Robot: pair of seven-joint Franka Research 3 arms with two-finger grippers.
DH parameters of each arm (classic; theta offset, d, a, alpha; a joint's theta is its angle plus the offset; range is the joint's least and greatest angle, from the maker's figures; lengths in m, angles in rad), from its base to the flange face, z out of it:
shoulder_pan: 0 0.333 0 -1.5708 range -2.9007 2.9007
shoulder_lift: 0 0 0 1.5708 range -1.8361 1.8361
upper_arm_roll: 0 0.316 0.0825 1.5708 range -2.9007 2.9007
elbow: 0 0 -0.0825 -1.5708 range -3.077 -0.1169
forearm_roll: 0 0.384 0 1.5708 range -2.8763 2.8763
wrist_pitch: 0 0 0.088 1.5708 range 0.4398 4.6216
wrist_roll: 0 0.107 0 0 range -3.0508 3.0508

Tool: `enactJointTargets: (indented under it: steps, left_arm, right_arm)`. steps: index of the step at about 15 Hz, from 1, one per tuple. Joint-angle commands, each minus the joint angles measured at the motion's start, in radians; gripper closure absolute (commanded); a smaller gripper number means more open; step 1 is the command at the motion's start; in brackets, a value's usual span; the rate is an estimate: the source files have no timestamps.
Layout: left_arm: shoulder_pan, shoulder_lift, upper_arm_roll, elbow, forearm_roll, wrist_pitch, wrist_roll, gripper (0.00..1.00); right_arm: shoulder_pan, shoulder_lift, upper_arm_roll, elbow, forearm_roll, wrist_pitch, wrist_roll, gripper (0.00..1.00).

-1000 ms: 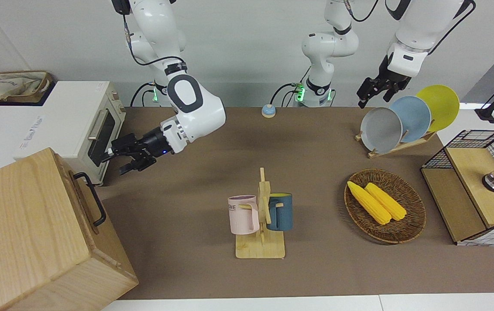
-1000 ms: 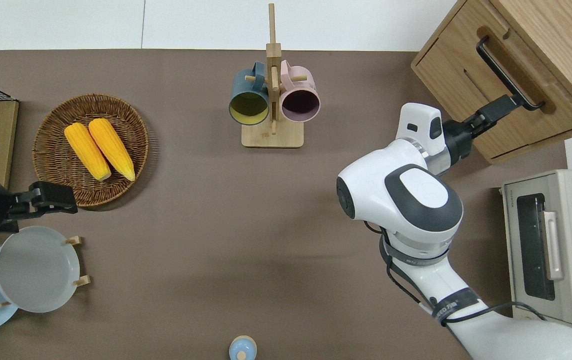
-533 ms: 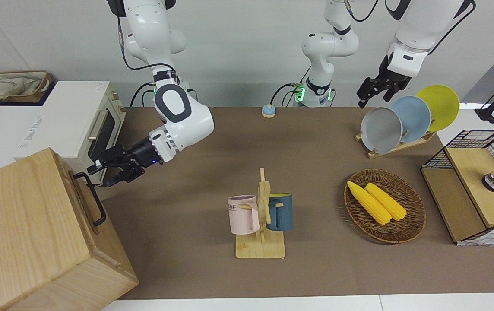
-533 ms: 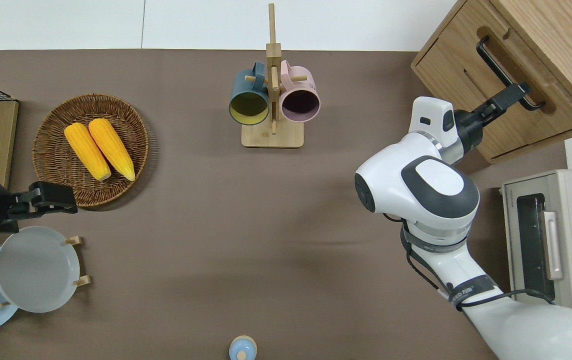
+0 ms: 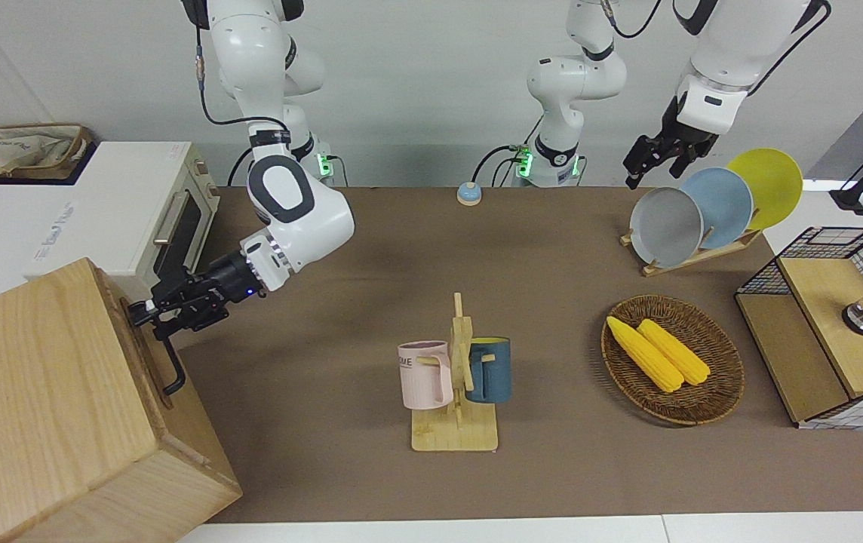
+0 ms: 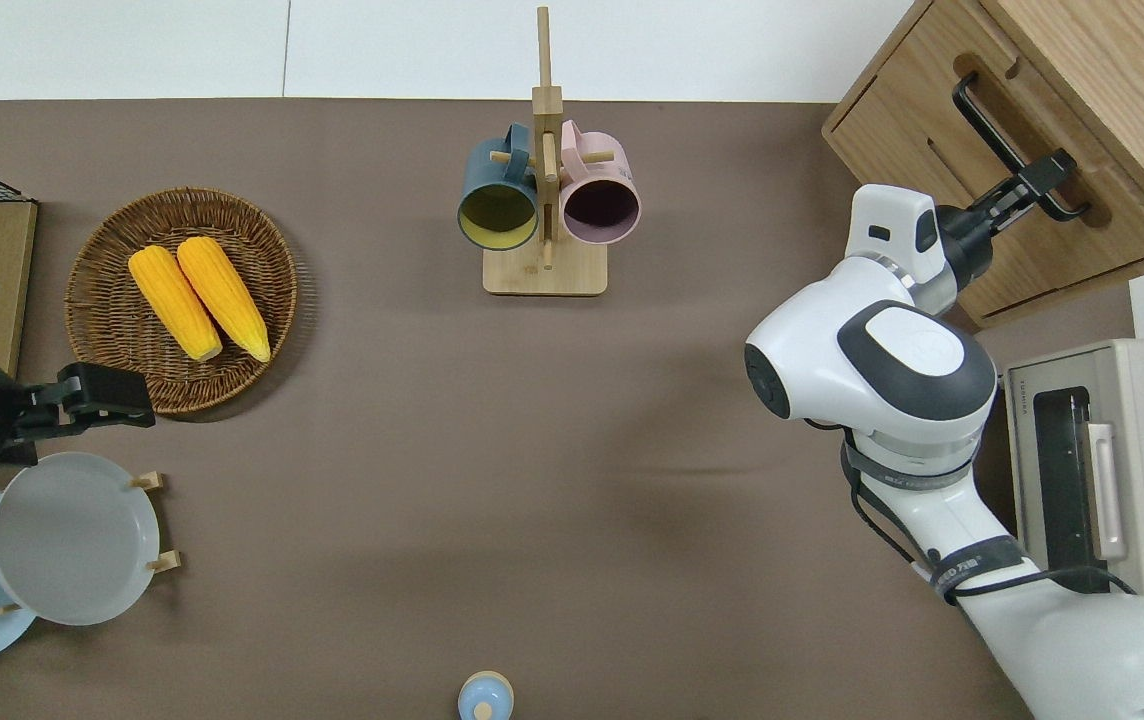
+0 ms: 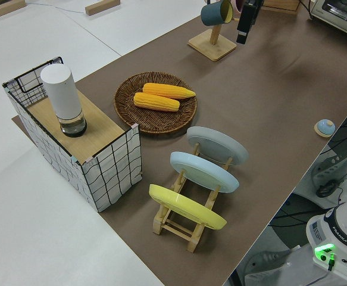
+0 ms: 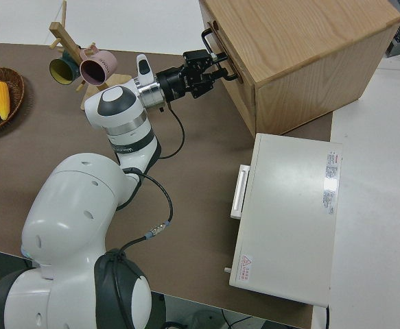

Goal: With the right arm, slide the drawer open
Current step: 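Reach the right gripper to the black drawer handle and grasp it, then pull the drawer handle toward the robot with the right gripper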

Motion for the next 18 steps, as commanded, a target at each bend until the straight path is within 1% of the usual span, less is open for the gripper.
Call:
enactJointTargets:
  steps: [1,2,7,9,10,15,17,18]
  left_arm:
    - [-0.001,-0.008,0.004,0.004,-0.001,-0.017,0.009,0.01]
    - [-0.001,-0.008,0.004,0.004,-0.001,-0.017,0.009,0.01]
    - [-0.001,-0.008,0.004,0.004,-0.001,-0.017,0.009,0.01]
    - [-0.001,-0.008,0.004,0.004,-0.001,-0.016,0.009,0.01]
    - [-0.001,-0.008,0.004,0.004,-0.001,-0.015,0.009,0.01]
    - [-0.001,-0.008,0.004,0.004,-0.001,-0.016,0.009,0.01]
    - [-0.001,-0.008,0.004,0.004,-0.001,-0.016,0.009,0.01]
    - [-0.001,-0.008,0.004,0.004,-0.001,-0.015,0.009,0.01]
  right_arm:
    - [-0.008,0.006,0.005,0.001,-0.035,0.013,0.032,0.971]
    - [-0.003,0.006,0.005,0.001,-0.029,0.005,0.031,1.0]
    - [0.012,0.003,0.025,0.001,0.003,-0.046,0.02,1.0]
    - [0.022,0.002,0.052,0.001,0.035,-0.096,0.014,1.0]
    - [0.022,0.002,0.072,0.002,0.052,-0.119,0.006,1.0]
    - [0.049,-0.004,0.12,0.004,0.123,-0.216,0.006,1.0]
    - [0.052,-0.006,0.155,0.005,0.152,-0.257,0.005,1.0]
    - [0.055,-0.007,0.166,0.005,0.166,-0.28,0.005,1.0]
